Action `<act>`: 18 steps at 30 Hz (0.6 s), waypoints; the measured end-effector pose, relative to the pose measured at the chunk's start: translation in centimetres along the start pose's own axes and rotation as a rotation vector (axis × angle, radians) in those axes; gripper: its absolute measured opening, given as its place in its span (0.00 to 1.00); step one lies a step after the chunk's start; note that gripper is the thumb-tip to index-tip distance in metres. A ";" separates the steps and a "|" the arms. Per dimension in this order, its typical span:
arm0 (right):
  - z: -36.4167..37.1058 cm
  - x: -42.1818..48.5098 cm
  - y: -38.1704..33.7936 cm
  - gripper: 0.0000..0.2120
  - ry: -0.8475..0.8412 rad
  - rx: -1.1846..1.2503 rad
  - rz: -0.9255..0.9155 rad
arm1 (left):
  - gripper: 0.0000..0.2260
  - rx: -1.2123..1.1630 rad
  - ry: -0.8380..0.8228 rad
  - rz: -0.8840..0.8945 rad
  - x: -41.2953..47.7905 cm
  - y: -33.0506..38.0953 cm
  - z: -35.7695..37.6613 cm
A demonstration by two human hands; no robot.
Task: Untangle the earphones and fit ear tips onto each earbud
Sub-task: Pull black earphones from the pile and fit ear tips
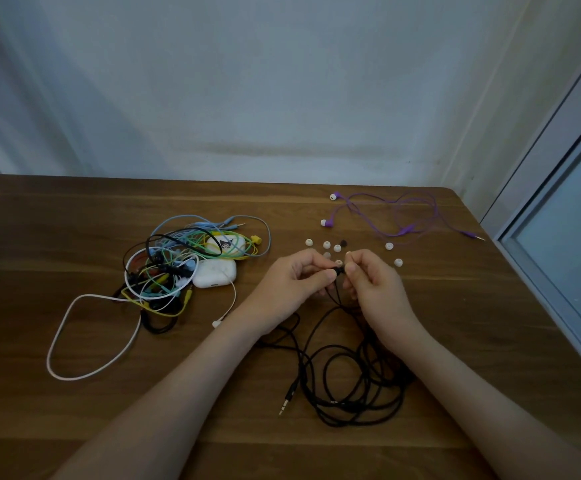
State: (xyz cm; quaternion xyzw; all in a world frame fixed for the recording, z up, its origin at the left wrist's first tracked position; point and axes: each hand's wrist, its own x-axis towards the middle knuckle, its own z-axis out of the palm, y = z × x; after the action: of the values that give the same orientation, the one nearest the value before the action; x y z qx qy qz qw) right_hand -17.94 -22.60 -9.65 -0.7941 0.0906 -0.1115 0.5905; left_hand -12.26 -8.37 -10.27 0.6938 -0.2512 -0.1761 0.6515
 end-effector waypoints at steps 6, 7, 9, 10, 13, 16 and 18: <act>0.8 -0.7 0.0 0.09 0.000 -0.243 -0.314 | 0.10 0.240 -0.005 0.048 0.0 -0.1 0.1; 1.5 -1.0 0.1 0.08 -0.021 -0.292 -0.400 | 0.12 0.312 -0.018 0.056 0.0 0.0 0.0; 2.3 -1.4 -0.1 0.07 -0.012 -0.308 -0.444 | 0.12 0.290 -0.003 0.051 -0.1 0.0 0.0; 2.2 -1.2 -0.2 0.07 0.023 -0.277 -0.416 | 0.11 0.218 0.011 0.036 -0.1 0.0 0.1; 1.0 -0.6 -0.3 0.08 0.161 -0.166 -0.320 | 0.07 0.002 0.027 -0.007 -0.1 0.2 0.5; 0.1 0.0 -0.2 0.08 0.194 -0.156 -0.215 | 0.06 -0.058 0.046 -0.040 0.2 0.1 0.4; -0.3 0.2 -0.3 0.08 0.189 -0.170 -0.123 | 0.07 -0.101 0.045 -0.052 0.3 -0.1 0.1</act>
State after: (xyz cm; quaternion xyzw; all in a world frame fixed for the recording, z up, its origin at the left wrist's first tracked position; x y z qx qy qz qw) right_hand -17.79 -22.91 -9.30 -0.8314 0.1060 -0.2137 0.5018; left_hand -12.09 -8.66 -10.32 0.6701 -0.2092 -0.1897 0.6865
